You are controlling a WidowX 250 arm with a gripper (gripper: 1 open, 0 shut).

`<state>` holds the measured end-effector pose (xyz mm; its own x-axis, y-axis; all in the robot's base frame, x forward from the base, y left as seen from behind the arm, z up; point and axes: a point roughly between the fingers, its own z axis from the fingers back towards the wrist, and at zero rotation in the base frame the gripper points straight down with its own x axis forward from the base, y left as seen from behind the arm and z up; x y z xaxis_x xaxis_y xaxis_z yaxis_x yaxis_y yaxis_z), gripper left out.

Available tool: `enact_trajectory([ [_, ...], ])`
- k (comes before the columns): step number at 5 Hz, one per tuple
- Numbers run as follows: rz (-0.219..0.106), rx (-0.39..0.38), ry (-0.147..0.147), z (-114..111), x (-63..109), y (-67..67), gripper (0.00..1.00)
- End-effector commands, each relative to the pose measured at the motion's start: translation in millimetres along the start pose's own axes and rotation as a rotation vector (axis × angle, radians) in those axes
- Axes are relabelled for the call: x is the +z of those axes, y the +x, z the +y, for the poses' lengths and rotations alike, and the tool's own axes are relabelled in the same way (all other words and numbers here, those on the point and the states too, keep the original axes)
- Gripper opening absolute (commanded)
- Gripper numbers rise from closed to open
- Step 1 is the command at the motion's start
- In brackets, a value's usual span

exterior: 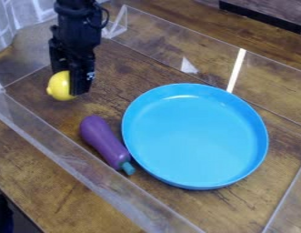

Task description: Put the lemon on the blue tray

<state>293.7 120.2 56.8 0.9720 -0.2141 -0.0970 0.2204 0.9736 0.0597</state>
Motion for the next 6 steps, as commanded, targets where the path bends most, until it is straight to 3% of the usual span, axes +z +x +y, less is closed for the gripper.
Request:
enact_trajectory([
  [1,-0.086,-0.059,0.066,-0.9,42.2,15.7,0.0],
  [2,-0.095,-0.122,0.088,-10.3,60.6,24.0,0.0],
  [4,-0.111,-0.216,0.101,-29.3,83.1,27.9,0.0],
  [5,-0.116,-0.248,0.102,-36.4,91.6,25.9,0.0],
  [6,-0.116,-0.257,0.104,-50.8,88.3,29.5,0.0],
])
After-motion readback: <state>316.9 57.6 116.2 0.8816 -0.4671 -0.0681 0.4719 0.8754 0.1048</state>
